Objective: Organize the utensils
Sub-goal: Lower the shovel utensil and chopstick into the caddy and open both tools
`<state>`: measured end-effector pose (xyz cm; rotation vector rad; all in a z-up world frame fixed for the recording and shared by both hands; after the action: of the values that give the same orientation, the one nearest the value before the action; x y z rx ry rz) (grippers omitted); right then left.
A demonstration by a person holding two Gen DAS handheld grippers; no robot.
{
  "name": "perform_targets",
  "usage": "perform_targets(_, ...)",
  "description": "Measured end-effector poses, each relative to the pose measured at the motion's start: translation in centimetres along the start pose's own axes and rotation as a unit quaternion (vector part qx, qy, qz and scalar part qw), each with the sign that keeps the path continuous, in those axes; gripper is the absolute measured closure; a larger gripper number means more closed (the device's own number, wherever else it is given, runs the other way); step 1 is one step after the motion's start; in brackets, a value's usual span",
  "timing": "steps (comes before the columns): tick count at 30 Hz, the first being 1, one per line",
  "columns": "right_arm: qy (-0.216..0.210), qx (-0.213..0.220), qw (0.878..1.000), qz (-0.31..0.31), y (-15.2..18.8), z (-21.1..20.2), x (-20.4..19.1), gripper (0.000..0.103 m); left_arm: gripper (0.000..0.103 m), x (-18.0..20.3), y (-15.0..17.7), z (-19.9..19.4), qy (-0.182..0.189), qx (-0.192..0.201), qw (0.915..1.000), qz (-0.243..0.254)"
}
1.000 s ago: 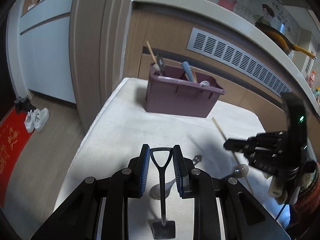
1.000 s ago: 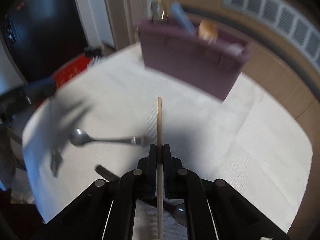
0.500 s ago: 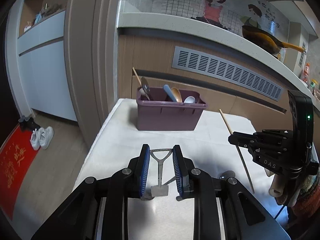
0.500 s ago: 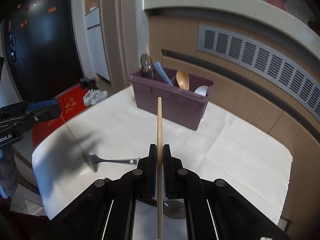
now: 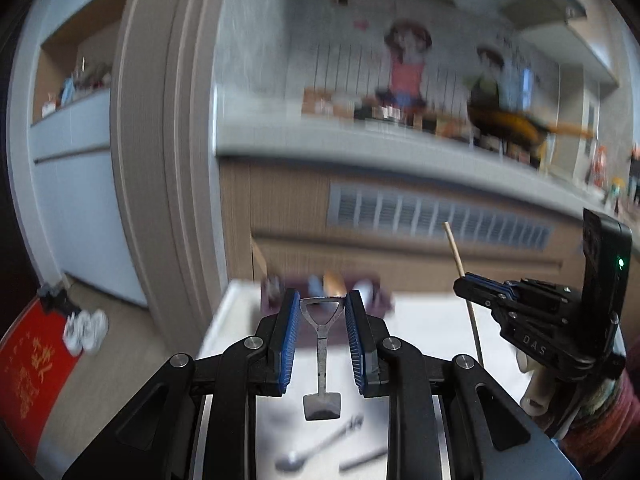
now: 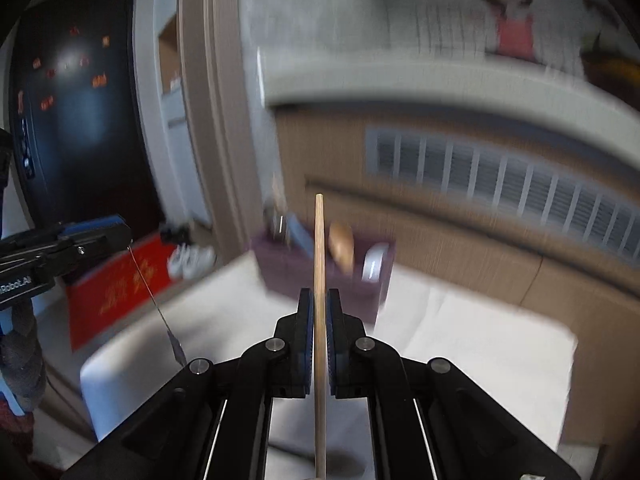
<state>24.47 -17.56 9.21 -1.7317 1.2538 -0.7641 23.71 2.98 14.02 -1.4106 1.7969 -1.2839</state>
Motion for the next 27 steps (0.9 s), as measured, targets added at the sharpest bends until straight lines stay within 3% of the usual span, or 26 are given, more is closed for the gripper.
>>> perform_targets(6, 0.015, 0.103, 0.994, 0.027, -9.1, -0.8, 1.6, 0.097, 0.079, -1.0, -7.4, 0.7, 0.008, 0.067, 0.9977, 0.008)
perform_targets(10, 0.024, 0.119, 0.992, 0.033, -11.8, 1.2, 2.0, 0.097, 0.079, -1.9, -9.6, 2.8, 0.013, 0.078, 0.9968, 0.01)
perform_targets(20, 0.014, 0.077, 0.996, 0.052, -10.1, 10.5, 3.0, 0.097, 0.079, -6.1, -8.0, 11.8, 0.048, 0.022, 0.9978, -0.039)
perform_targets(27, 0.026, 0.068, 0.996, 0.058, -8.3, 15.1, 3.8, 0.097, 0.079, -7.7, -6.0, 15.8, 0.045, -0.009, 0.9974, -0.055)
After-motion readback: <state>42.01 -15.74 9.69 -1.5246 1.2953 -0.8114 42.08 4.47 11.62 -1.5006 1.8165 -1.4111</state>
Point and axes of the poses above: each gripper's, at about its wrist camera, not at the fingertips, and z roughly the way its jaws point, x to its right, y to its underside, the point moved 2 cm from there along z, roughly the way its jaws point, and after that the axes turned 4 degrees about y, right-handed, at the moved point
